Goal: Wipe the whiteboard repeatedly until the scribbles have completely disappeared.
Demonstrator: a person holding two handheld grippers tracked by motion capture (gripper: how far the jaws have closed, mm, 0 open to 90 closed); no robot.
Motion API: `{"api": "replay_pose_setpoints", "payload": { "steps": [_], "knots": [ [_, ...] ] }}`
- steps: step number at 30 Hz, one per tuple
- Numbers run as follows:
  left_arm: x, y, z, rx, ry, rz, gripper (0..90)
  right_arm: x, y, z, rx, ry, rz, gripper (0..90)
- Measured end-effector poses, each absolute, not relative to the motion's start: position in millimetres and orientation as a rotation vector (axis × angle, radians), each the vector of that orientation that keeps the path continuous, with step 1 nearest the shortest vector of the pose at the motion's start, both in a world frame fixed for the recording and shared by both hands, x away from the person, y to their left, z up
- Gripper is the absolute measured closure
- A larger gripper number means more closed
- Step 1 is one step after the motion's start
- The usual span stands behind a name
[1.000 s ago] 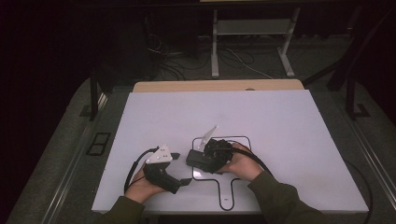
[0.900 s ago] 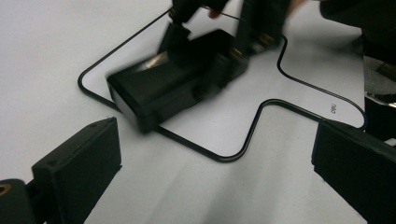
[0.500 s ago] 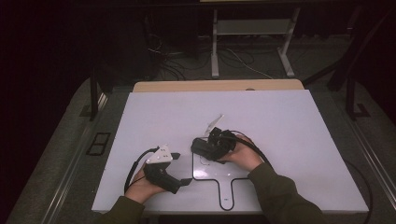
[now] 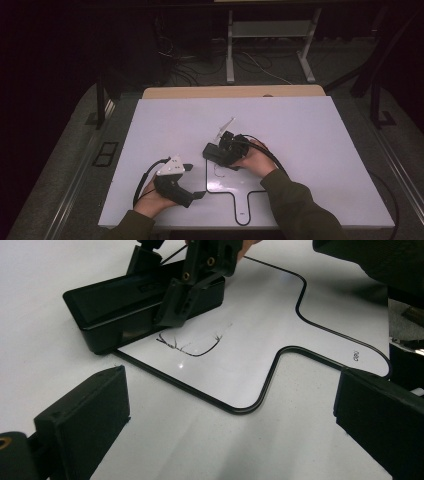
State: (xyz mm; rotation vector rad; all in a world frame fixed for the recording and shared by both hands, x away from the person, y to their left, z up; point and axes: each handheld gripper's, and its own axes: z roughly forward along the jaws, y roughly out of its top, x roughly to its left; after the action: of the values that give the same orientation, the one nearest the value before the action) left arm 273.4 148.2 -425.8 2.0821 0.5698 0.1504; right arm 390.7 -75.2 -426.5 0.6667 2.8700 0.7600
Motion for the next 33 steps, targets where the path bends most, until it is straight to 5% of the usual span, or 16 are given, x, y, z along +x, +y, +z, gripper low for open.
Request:
{"api": "replay_pose_setpoints", "payload": {
  "steps": [9, 18, 27, 33],
  "knots": [
    [273, 147, -425, 2.082, 0.567, 0.151, 0.4, 361, -57, -425, 0.507, 2.929, 0.745, 38.7],
    [273, 148, -426, 2.085, 0.561, 0.152, 0.4, 395, -66, -426, 0.650, 2.876, 0.743, 38.7],
    [273, 146, -425, 2.084, 0.561, 0.150, 0.4, 353, -57, -424, 0.450, 2.962, 0.741, 38.7],
    [273, 147, -425, 2.082, 0.564, 0.152, 0.4, 389, -62, -426, 0.606, 2.896, 0.744, 38.7]
  ]
}}
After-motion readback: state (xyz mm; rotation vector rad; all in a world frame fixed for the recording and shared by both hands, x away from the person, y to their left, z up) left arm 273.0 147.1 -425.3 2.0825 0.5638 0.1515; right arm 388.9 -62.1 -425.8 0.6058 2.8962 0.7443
